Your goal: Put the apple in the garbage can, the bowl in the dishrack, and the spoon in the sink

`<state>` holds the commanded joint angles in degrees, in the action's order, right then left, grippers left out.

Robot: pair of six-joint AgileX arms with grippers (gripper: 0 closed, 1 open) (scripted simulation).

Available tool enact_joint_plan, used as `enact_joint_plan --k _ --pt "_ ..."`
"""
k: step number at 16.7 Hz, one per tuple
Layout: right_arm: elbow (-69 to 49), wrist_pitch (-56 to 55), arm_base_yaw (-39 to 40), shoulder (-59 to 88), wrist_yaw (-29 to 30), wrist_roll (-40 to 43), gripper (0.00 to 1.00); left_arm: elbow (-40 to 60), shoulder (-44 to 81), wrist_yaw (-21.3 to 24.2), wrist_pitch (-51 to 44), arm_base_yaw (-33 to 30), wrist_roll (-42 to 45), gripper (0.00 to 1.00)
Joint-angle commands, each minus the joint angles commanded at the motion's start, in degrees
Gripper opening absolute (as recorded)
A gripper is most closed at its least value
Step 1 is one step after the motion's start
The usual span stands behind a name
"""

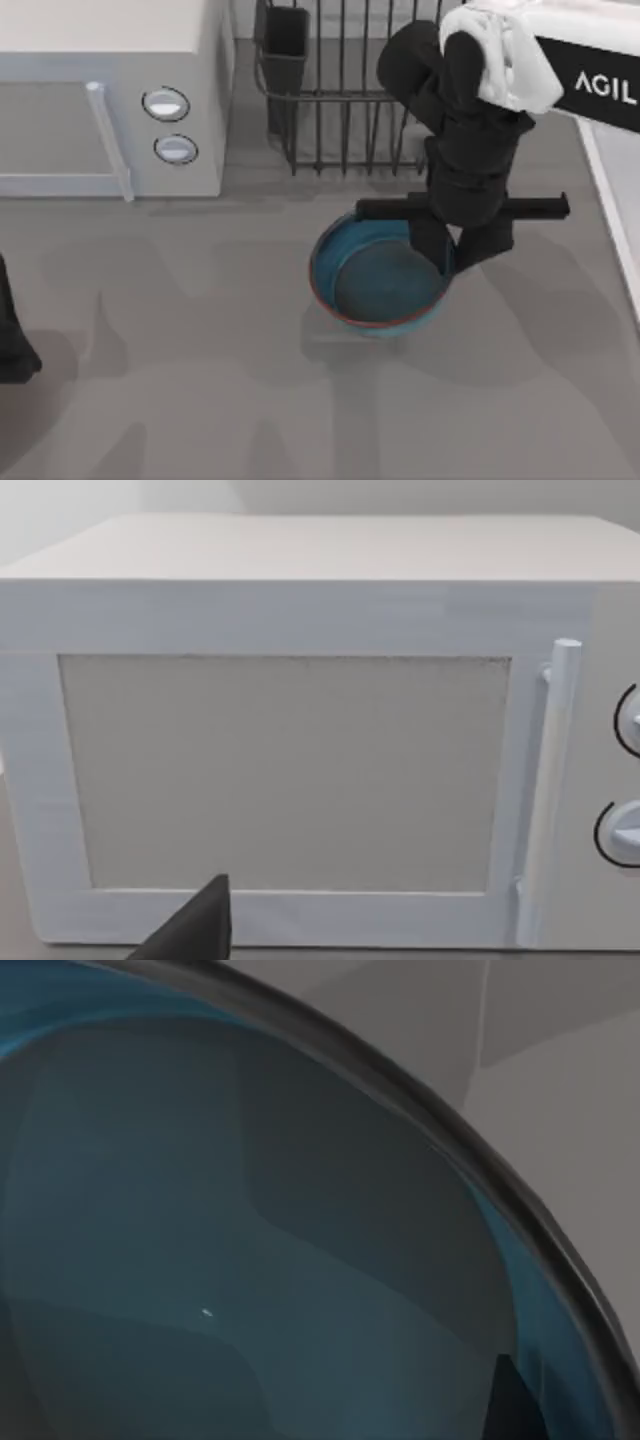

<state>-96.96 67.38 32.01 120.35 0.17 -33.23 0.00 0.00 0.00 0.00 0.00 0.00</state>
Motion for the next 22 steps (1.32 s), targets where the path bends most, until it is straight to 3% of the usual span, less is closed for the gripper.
enact_joint_plan --k 4,11,15,22 --pt "-6.09 7.51 -0.1 -2.09 -0.03 0.21 0.0 0.0 0.0 0.0 0.0 0.0 0.0 1.0" --pt "-5.84 5.86 0.89 -2.99 1.69 1.09 0.0 0.0 0.0 0.0 0.0 0.0 0.0 1.0" --pt "-3.5 -4.16 4.95 -7.44 10.3 5.33 0.0 0.0 0.0 0.0 0.0 0.0 0.0 1.0" --pt "4.4 -32.59 15.7 -20.72 33.97 17.36 0.0 0.0 0.0 0.0 0.0 0.0 0.0 1.0"
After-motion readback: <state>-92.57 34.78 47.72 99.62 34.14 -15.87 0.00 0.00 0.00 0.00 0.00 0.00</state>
